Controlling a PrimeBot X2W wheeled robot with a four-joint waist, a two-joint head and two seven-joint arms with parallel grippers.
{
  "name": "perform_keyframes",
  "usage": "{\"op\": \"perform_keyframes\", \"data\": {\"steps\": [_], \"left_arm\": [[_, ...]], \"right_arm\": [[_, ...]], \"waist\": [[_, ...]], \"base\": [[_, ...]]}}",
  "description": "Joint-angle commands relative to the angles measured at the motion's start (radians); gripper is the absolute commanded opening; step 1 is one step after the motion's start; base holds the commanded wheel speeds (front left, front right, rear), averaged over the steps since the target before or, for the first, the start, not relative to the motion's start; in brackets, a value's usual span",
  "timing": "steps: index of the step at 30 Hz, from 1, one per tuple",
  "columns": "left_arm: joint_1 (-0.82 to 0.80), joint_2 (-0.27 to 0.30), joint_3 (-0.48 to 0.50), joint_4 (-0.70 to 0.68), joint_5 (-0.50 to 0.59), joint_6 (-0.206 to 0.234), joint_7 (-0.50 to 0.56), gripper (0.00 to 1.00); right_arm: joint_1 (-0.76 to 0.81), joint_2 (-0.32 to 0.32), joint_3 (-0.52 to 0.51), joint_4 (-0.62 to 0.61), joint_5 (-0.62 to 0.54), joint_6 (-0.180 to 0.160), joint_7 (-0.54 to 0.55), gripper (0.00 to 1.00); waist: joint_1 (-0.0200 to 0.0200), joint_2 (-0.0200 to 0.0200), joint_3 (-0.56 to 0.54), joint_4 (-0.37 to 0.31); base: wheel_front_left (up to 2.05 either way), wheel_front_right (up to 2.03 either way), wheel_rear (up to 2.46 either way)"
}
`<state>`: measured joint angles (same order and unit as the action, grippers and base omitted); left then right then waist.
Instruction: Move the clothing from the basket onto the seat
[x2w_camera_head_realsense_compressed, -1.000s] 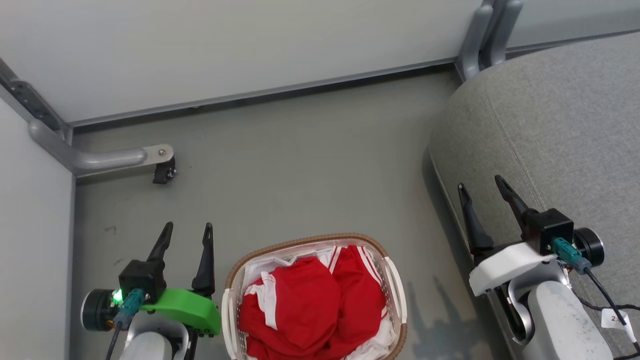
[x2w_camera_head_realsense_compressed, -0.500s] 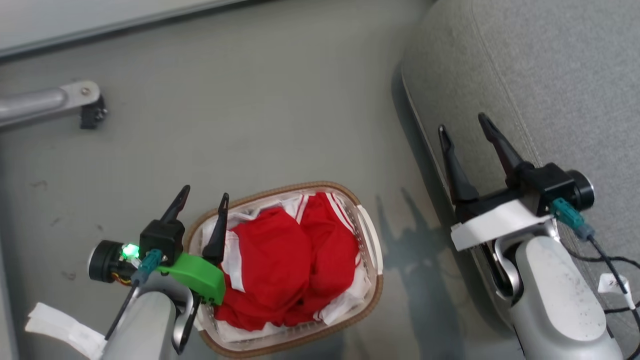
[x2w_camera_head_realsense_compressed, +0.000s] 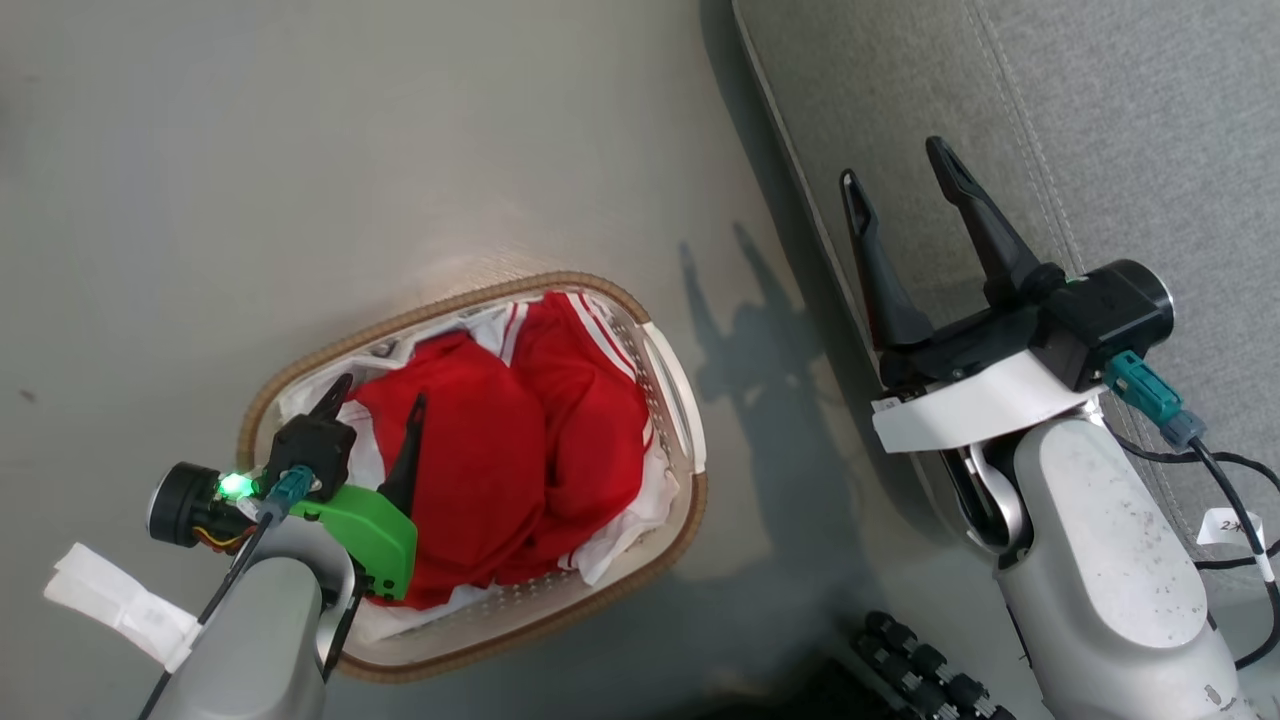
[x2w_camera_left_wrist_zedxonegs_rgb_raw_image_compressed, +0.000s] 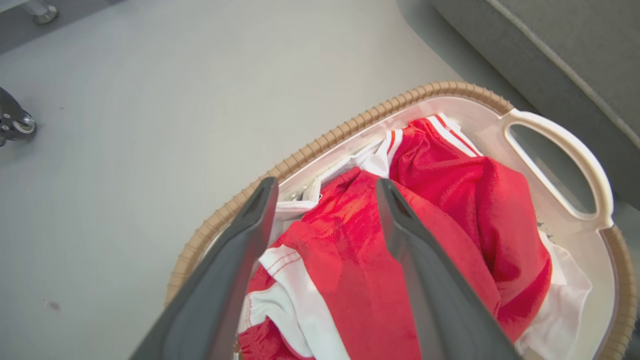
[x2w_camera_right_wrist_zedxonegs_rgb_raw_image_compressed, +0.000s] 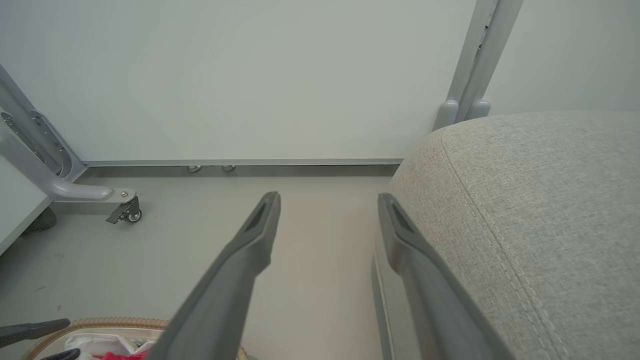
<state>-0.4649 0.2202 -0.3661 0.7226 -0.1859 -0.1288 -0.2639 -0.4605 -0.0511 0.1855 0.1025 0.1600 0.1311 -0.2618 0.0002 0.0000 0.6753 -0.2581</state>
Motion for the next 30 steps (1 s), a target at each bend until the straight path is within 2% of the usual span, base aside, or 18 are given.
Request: {"op": "perform_keyframes", "data": {"steps": [1, 8, 12, 30], "left_arm": [[-0.034, 0.012, -0.009, 0.027, -0.01, -0.003, -0.001, 1.0], [-0.107, 0.015, -0.05, 0.17, -0.02, -0.003, -0.001, 1.0], [-0.14, 0.015, -0.082, 0.2, -0.033, -0.003, -0.001, 1.0], [-0.273, 0.014, -0.437, 0.398, -0.09, -0.003, 0.027, 1.0]], "right_arm": [[-0.012, 0.0, 0.006, -0.006, 0.012, -0.001, -0.005, 1.0], [-0.028, -0.001, 0.035, -0.009, 0.02, -0.001, -0.005, 1.0], [-0.028, -0.001, 0.048, -0.01, 0.025, -0.001, -0.005, 1.0], [-0.026, -0.001, 0.083, -0.007, 0.058, -0.001, -0.005, 1.0]], "waist": [[-0.0002, 0.0, 0.081, -0.055], [-0.0002, 0.0, 0.134, -0.071], [-0.0002, 0.0, 0.154, -0.079], [-0.0002, 0.0, 0.208, -0.096]], "base": [[0.0, 0.0, 0.0], [0.0, 0.0, 0.0], [0.0, 0.0, 0.0], [0.0, 0.0, 0.0]]}}
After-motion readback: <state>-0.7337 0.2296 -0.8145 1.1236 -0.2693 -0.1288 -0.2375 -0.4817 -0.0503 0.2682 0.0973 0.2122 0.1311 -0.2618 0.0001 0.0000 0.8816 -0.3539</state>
